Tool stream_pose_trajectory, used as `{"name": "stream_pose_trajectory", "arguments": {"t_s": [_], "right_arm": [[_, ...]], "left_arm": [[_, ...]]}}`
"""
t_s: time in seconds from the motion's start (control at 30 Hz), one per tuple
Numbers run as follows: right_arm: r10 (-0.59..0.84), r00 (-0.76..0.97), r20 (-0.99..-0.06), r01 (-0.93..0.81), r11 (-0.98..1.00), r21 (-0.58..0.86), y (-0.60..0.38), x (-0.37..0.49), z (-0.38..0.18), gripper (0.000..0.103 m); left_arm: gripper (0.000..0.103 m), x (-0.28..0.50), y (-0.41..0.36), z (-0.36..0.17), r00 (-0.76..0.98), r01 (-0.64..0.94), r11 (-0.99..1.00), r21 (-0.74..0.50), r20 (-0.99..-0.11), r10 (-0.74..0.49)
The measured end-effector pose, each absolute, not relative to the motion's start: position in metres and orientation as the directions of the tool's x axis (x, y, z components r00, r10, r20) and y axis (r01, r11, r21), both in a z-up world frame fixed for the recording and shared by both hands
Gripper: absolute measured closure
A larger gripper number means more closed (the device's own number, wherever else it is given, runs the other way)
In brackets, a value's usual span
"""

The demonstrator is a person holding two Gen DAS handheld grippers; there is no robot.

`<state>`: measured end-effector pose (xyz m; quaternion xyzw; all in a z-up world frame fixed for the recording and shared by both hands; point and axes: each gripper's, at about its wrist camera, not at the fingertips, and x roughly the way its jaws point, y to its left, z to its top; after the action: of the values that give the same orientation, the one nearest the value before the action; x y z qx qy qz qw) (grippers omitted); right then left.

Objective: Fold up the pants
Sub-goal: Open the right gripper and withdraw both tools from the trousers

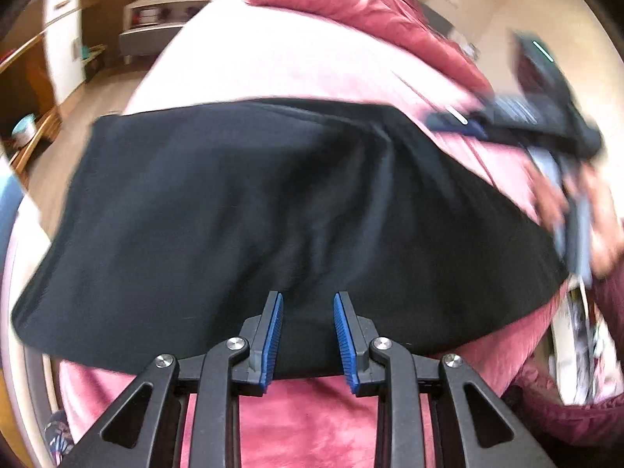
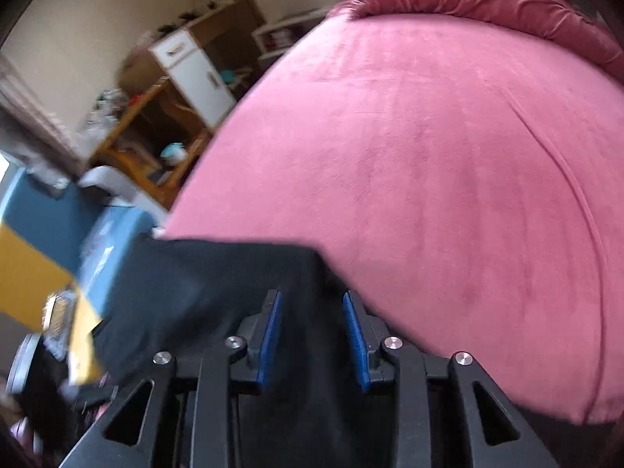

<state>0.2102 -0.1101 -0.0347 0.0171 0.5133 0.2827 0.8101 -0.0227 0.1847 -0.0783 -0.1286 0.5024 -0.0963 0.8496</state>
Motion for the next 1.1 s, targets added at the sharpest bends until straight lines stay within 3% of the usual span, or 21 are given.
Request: {"name": "stream_pose_trajectory", "arguments": {"t_s": [0.13,0.3,0.4,0.5,0.57,0.63,0.73,0.97,1.1], "right_arm": [[0.508,0.254,-0.823,-0.507,0.794,0.334,-0.109,0.15,-0.033,0.069],[0.483,0.155,-0.862,-0.515,0.784,0.347,-0.099,0.087,-0.074,0.069],[0.463,0.119,-0.878,-0.515,0.785,0.344,-0.089,0.061,-0.098,0.069],[0.484,0.13,-0.865,-0.487,0.791,0.369,-0.097,0.046,-0.103,0.069],[0.504,0.138,-0.853,-0.453,0.798,0.398,-0.109,0.045,-0.105,0.074],[0.528,0.152,-0.835,-0.425,0.798,0.427,-0.119,0.044,-0.1,0.075],[0.545,0.206,-0.813,-0.378,0.81,0.448,-0.146,0.045,-0.086,0.072],[0.491,0.429,-0.758,-0.059,0.852,0.519,-0.286,0.029,-0.058,0.068],[0.339,0.564,-0.753,0.223,0.815,0.534,-0.4,-0.004,-0.055,0.063]], "left_arm": [[0.074,-0.03,0.211,-0.076,0.504,-0.064,0.941,-0.332,-0.825,-0.257],[0.076,-0.03,0.229,-0.087,0.479,-0.153,0.943,-0.294,-0.857,-0.189],[0.089,-0.032,0.225,-0.091,0.448,-0.173,0.963,-0.209,-0.887,-0.112],[0.089,-0.032,0.224,-0.09,0.439,-0.177,0.967,-0.185,-0.894,-0.09],[0.089,-0.031,0.218,-0.086,0.445,-0.179,0.969,-0.169,-0.893,-0.074],[0.08,-0.039,0.215,-0.07,0.472,-0.164,0.973,-0.162,-0.879,-0.067],[0.076,-0.041,0.198,-0.049,0.541,-0.098,0.973,-0.207,-0.832,-0.122],[0.074,-0.036,0.149,-0.05,0.513,0.07,0.975,-0.21,-0.831,-0.216],[0.074,-0.032,0.121,-0.057,0.474,0.145,0.967,-0.21,-0.843,-0.255]]}}
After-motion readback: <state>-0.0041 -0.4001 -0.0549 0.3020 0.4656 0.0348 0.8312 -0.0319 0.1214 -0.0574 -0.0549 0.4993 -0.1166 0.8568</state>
